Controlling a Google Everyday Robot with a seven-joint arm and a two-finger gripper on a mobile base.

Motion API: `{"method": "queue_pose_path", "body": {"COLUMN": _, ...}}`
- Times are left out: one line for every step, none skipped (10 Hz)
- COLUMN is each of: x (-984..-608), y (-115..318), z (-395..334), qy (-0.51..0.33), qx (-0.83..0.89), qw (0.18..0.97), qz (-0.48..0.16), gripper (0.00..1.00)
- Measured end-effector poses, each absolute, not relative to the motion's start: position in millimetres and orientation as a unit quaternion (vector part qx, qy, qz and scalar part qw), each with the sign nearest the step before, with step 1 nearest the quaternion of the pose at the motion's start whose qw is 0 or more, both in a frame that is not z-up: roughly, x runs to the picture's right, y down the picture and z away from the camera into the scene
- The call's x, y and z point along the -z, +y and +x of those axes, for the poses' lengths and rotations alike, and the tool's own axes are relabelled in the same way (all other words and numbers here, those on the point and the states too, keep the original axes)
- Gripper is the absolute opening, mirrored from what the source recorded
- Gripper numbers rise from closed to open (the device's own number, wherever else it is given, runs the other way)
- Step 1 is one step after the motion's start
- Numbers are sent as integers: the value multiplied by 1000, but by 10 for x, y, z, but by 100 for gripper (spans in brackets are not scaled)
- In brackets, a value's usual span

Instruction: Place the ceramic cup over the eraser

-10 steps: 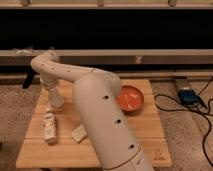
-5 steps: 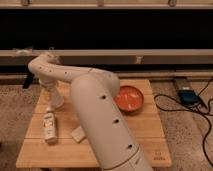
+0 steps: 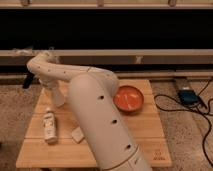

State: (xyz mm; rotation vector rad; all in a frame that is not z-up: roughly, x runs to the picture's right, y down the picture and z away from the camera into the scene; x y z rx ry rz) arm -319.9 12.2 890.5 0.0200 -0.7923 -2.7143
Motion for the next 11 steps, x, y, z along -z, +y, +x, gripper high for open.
{"method": "queue_pose_path", "body": {"x": -8845, "y": 58, "z": -3153, "qy": -273, "qx": 950, "qw": 151, "qz": 5, "gripper": 0}}
{"method": "queue_pose_path", "body": {"x": -8779, "y": -18, "z": -3129, "qy": -269, "qx": 951, "qw": 150, "qz": 7, "gripper": 0}}
{"method": "queue_pose_path", "body": {"x": -8720, "y": -88, "z": -3083, "qy": -266, "qx": 952, "qw": 150, "qz": 7, "gripper": 0}}
{"method": "queue_pose_path", "body": {"x": -8655, "y": -179, "z": -3012, "qy": -260, "qx": 954, "qw": 151, "qz": 6, "gripper": 0}}
{"method": "queue_pose_path", "body": {"x": -8581, "y": -286, "z": -2942, "qy": -254, "qx": 955, "qw": 153, "qz": 5, "gripper": 0}}
{"method": "queue_pose_path", "body": {"x": -8509, "y": -412, "z": -2870, "qy": -247, "qx": 956, "qw": 158, "qz": 6, "gripper": 0}}
{"method": "queue_pose_path", "body": {"x": -8445, "y": -523, "z": -2760, "qy": -242, "qx": 956, "qw": 163, "qz": 4, "gripper": 0}}
{"method": "queue_pose_path", "body": {"x": -8370, "y": -645, "z": -2611, "qy": -237, "qx": 956, "qw": 173, "qz": 3, "gripper": 0}}
{"method": "queue_pose_path", "body": {"x": -8299, "y": -740, "z": -2506, "qy": -233, "qx": 956, "qw": 179, "qz": 1, "gripper": 0}}
{"method": "queue_pose_path", "body": {"x": -8228, "y": -807, "z": -2441, "qy": -232, "qx": 956, "qw": 181, "qz": 1, "gripper": 0}}
{"method": "queue_pose_path", "body": {"x": -8129, "y": -896, "z": -2355, "qy": -230, "qx": 956, "qw": 183, "qz": 1, "gripper": 0}}
